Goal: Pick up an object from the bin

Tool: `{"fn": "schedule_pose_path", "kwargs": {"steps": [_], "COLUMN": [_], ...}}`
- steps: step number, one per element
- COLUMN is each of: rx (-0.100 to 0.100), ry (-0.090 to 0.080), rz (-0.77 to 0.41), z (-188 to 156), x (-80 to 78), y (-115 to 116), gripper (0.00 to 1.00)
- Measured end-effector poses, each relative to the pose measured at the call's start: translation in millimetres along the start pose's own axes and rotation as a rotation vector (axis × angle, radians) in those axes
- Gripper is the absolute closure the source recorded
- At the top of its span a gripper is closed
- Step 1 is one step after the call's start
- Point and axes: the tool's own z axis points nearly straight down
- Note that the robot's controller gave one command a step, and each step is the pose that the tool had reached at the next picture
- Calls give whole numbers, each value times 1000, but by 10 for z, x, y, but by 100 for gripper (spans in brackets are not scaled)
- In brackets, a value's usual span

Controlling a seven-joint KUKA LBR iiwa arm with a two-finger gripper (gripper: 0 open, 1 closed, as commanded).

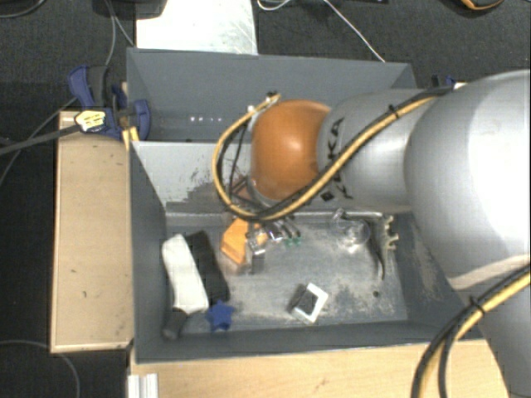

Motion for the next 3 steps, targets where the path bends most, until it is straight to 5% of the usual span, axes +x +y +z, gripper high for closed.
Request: {"fn": "schedule_pose_path", "kwargs": {"steps": [2, 3], "rx": [0, -1], "ry": [-2, -1], "rz": [3, 57], "z": [-9, 11], "x": [-8, -38], "y": [-1, 56], "gripper": [0, 100]}}
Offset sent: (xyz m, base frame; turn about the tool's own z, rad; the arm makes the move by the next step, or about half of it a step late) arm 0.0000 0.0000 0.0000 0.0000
